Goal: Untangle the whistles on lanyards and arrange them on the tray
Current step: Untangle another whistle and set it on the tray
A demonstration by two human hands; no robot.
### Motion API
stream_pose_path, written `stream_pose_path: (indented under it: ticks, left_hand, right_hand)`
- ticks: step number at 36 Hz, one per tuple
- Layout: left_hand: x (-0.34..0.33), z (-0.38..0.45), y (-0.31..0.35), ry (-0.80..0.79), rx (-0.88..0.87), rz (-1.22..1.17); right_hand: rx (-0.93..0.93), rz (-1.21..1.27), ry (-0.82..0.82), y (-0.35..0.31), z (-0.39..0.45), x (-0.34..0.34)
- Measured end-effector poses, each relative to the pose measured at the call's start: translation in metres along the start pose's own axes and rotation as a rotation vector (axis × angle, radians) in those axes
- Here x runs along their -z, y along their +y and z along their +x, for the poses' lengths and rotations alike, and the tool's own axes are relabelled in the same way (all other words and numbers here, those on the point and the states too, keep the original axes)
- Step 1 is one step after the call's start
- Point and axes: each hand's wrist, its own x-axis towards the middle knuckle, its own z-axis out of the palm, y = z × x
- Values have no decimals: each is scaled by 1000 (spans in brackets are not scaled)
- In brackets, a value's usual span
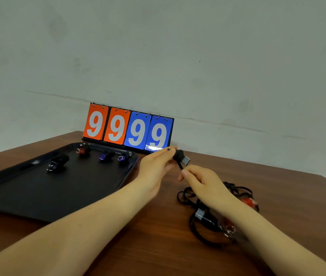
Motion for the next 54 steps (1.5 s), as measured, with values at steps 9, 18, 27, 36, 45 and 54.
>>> stream_pose_path:
  ticks: [9,18,27,36,45,54]
  left_hand:
    - [1,0,1,-28,-55,208]
    - [-2,0,6,-102,-18,262]
    - [-7,-5,7,-236,12,182]
    - [-6,-2,13,-273,-10,142]
    - [-7,-5,-2,-228,-106,373]
    - [-7,-3,-10,-304,-261,845]
  right_hand:
    - [-36,85,152,1,1,11]
    - [-33,92,314,7,4,21]
    - [-145,404,267,1,0,17]
    - [-268,741,303,-6,2,8]
    - [-408,855,156,1,2,7]
    - [-495,967,127,3,5,6]
